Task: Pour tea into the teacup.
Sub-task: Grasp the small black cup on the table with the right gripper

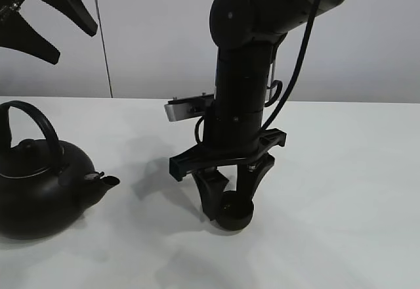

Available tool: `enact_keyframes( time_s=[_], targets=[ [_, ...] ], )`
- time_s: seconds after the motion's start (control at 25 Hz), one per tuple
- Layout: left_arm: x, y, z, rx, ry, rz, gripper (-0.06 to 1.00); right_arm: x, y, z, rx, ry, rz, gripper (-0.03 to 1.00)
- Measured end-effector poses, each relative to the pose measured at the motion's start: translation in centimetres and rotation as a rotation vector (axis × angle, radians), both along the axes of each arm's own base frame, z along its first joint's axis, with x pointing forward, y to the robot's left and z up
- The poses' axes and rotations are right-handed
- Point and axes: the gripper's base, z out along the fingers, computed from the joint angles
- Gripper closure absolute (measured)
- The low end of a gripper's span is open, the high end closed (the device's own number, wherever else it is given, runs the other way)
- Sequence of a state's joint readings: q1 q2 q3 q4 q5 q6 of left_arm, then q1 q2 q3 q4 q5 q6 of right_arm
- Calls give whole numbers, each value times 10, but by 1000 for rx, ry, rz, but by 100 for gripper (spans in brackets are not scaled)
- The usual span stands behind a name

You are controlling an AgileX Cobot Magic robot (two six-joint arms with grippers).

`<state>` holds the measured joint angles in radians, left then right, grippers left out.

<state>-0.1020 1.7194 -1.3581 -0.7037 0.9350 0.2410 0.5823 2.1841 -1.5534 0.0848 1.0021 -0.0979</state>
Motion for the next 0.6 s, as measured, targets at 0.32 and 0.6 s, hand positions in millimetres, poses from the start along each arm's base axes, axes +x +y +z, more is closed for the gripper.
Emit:
enact_keyframes(
  time_s=[0.32, 0.6],
  targets=[
    [0, 0, 0, 0, 0, 0, 47, -1, 0, 0, -6, 17, -14, 57],
    [0, 0, 0, 0, 0, 0, 47, 4, 8, 30, 81, -29, -43, 57]
  ],
)
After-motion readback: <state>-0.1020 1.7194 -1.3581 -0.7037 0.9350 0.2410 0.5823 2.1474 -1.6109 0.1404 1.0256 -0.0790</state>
